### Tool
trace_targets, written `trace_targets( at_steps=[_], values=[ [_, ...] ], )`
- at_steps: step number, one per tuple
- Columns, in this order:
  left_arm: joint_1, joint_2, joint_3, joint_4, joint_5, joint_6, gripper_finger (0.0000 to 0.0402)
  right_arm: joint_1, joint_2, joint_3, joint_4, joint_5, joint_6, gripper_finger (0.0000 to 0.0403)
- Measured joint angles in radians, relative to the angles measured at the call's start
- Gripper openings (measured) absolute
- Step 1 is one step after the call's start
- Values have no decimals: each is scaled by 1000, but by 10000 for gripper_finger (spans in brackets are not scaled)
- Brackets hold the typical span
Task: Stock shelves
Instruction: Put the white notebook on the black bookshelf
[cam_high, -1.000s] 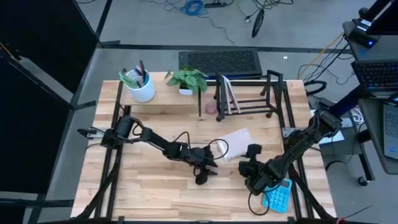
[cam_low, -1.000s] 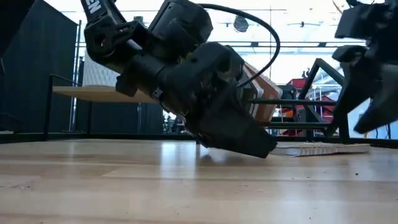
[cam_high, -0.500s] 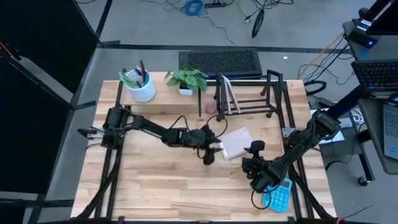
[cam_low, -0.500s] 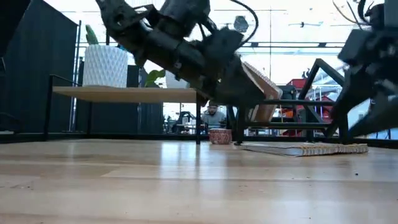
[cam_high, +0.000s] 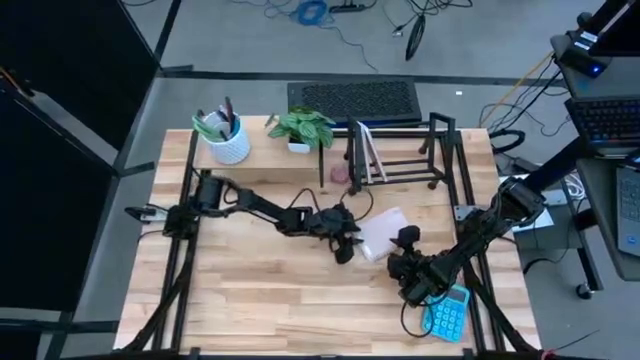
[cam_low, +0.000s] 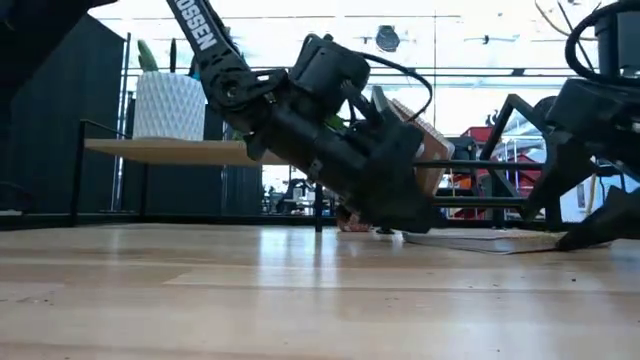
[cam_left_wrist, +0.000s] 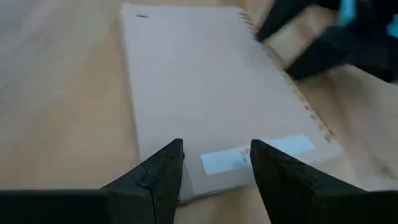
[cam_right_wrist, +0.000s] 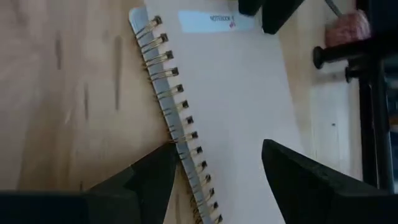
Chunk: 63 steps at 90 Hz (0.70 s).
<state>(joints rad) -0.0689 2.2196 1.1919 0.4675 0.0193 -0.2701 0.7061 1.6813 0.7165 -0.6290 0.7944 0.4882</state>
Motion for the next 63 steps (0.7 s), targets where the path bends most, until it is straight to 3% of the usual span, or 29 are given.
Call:
trace_targets(
  at_steps=[27, 51, 63],
  values=[
    [-27, 4, -3, -3, 33, 47, 173, -8, -3, -66, 163, 30, -241, 221],
    [-23, -39, -6, -24, 38, -3, 173, 12, -4, -68, 163, 8, -226, 221],
    [-20, -88, -3, -52, -12, -17, 173, 25, -3, -68, 166, 2, -189, 221]
  ],
)
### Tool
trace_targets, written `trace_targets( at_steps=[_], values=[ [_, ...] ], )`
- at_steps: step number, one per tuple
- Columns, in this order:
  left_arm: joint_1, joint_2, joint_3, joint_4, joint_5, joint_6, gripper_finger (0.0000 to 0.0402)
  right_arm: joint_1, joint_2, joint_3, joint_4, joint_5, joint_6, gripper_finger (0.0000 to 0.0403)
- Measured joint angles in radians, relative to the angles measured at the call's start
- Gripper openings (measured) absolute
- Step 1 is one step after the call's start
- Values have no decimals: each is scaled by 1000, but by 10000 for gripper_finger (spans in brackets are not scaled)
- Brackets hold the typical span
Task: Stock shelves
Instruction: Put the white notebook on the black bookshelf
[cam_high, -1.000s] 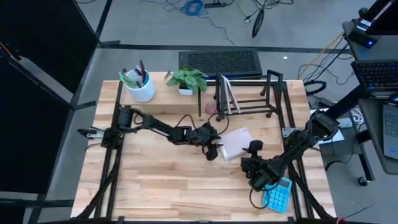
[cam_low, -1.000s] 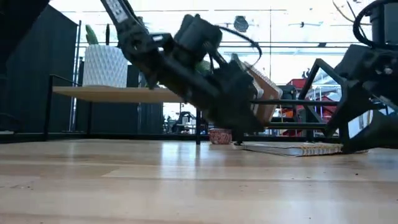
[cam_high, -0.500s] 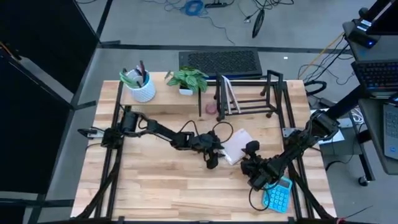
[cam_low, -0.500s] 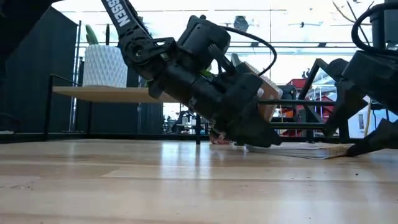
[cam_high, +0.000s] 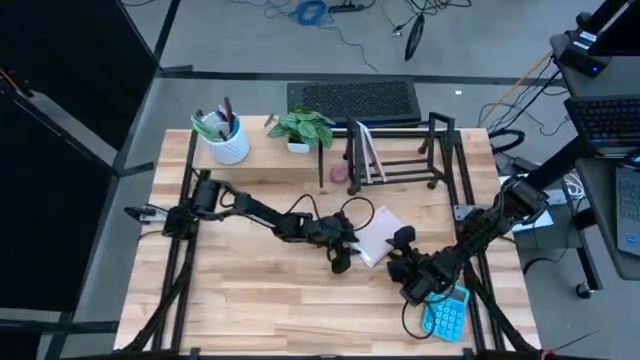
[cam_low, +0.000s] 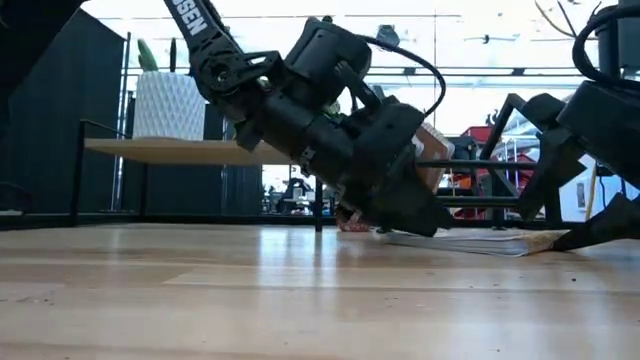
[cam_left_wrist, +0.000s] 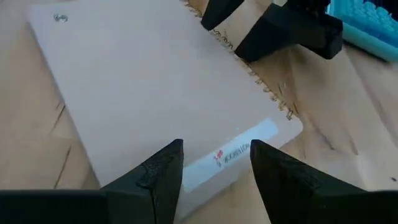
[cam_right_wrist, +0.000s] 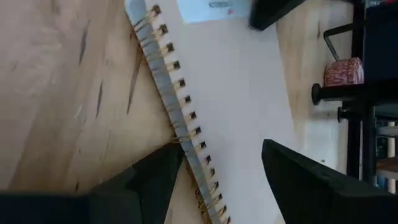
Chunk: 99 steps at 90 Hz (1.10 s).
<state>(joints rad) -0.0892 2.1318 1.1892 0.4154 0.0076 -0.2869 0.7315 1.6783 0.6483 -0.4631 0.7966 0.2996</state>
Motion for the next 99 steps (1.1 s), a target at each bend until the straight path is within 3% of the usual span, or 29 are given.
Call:
trace_targets(
  at_steps=[15, 22, 33, 81, 90, 99],
  values=[
    [45, -19, 7, -25, -195, -2, 173, 1, 0, -1, 18, 2, 3, 221],
    [75, 25, 5, -37, -230, -53, 173, 1, 1, -1, 34, 4, 3, 221],
    [98, 60, 7, -10, -211, -124, 173, 2, 2, -1, 43, 2, 3, 221],
    [60, 106, 8, 83, -102, -121, 173, -42, 3, 0, 52, 14, -58, 220],
    [59, 106, 8, 83, -89, -123, 173, -42, 3, 0, 53, 2, -70, 200],
    [59, 106, 8, 83, -87, -126, 173, -39, 3, 0, 50, -26, -68, 152]
  ],
)
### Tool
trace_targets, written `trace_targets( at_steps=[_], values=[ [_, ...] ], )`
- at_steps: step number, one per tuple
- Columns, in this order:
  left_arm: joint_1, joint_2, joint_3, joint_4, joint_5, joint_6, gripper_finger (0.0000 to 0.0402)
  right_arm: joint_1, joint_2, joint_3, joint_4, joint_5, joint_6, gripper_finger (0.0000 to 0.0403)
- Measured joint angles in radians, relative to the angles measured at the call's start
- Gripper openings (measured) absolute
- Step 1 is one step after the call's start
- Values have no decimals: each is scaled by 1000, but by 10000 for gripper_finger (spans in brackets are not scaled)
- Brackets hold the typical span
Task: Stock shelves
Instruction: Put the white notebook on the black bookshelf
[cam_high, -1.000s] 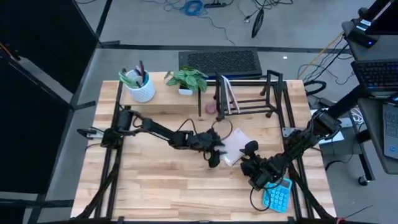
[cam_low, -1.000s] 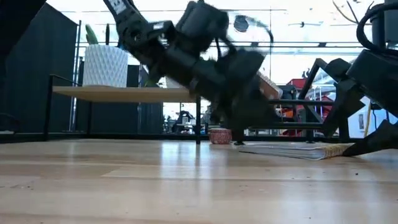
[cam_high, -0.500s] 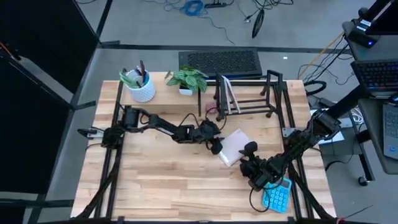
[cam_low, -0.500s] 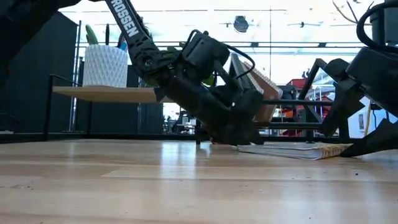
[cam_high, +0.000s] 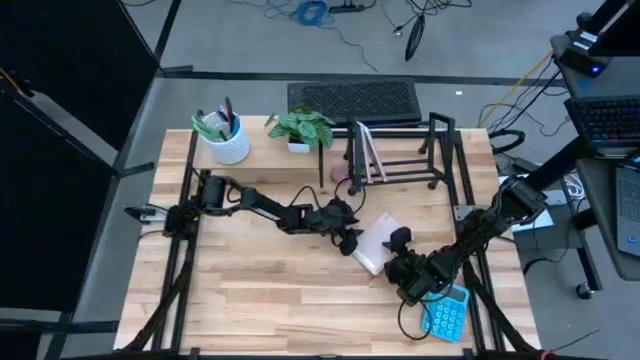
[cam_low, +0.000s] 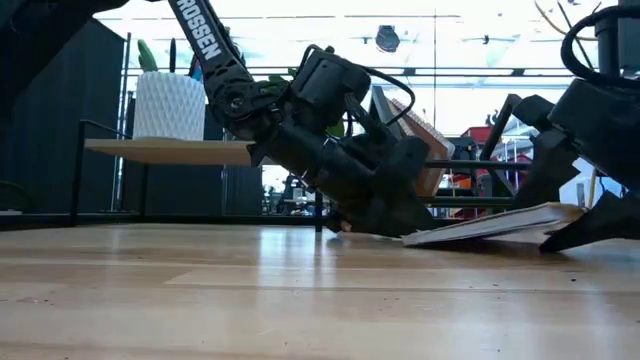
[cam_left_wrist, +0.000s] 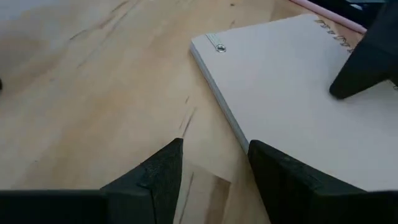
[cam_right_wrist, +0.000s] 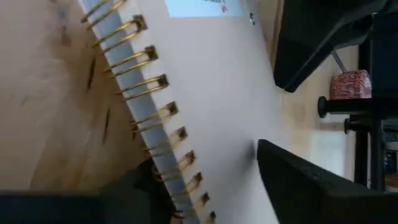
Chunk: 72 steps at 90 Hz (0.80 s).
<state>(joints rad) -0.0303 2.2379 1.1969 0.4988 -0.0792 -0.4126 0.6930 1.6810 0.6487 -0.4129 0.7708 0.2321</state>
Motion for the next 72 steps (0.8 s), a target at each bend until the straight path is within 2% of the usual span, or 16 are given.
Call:
trace_targets(
  at_steps=[16, 19, 32, 47, 55, 72],
  values=[
    [-3, -15, 0, -18, 7, 6, 173, 0, -34, 9, -47, -27, 72, 26],
    [-4, -23, -1, -25, 10, 17, 173, 0, -47, 17, -74, -29, 114, 16],
    [-8, -84, -4, -114, 18, 73, 173, -5, -125, 73, -257, -33, 397, 15],
    [-4, -239, -4, -308, -12, 160, 173, -5, -230, 134, -506, -15, 630, 7],
    [-8, -327, -4, -421, -26, 205, 173, -7, -284, 165, -605, 29, 701, 7],
    [-8, -489, -3, -580, -54, 236, 173, -24, -416, 259, -735, 207, 831, 7]
  ],
)
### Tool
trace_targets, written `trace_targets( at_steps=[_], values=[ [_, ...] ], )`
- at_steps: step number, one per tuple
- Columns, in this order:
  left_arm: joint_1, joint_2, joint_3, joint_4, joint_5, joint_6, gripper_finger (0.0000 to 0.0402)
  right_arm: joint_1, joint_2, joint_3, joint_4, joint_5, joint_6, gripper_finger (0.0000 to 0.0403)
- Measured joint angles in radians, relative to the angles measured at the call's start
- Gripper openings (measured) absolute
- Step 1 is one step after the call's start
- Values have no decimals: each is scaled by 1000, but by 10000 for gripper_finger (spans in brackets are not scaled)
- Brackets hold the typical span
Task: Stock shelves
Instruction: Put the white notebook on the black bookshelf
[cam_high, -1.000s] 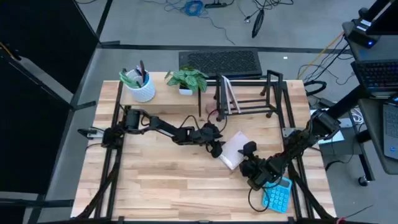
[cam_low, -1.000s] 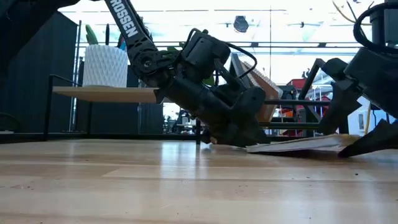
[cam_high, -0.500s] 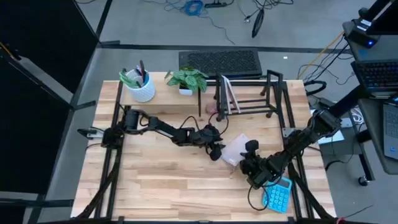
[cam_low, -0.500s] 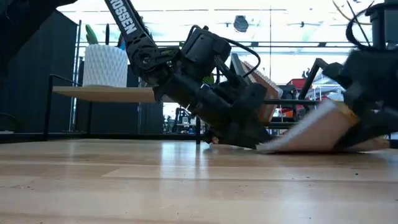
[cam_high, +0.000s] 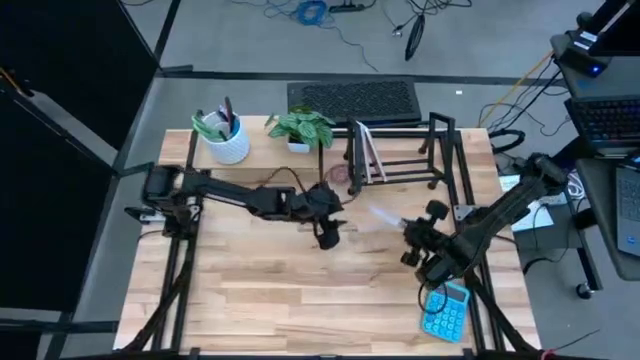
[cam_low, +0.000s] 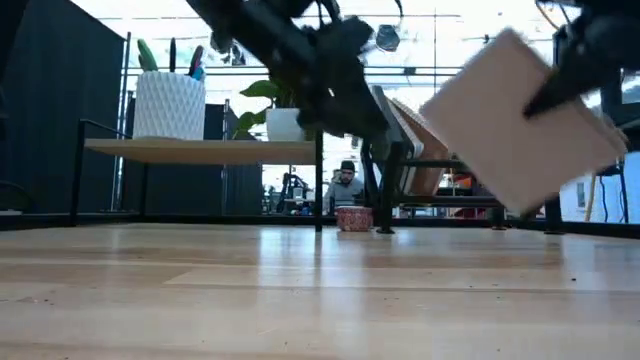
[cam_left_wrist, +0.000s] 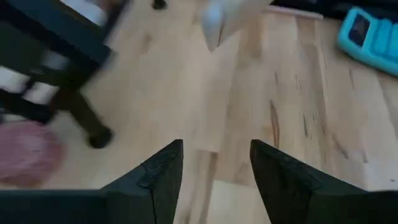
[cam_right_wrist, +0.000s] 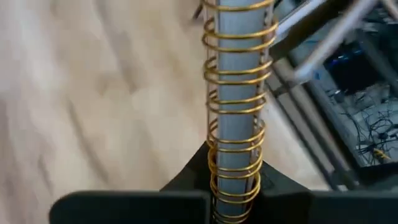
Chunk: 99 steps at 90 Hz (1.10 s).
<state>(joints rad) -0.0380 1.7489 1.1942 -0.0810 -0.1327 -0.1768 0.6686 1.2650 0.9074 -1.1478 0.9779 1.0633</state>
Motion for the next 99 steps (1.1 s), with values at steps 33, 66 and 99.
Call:
trace_targets(
  at_steps=[33, 66, 99],
  values=[
    [0, -62, 0, -146, -2, 0, 173, -276, -166, 193, 11, 219, -147, 6],
    [-1, -62, 1, -189, -3, -28, 173, -836, -161, 246, 185, -255, -432, 10],
    [-15, -62, 1, -201, -3, -78, 173, -1062, -2, 246, 277, -505, -465, 10]
  ],
)
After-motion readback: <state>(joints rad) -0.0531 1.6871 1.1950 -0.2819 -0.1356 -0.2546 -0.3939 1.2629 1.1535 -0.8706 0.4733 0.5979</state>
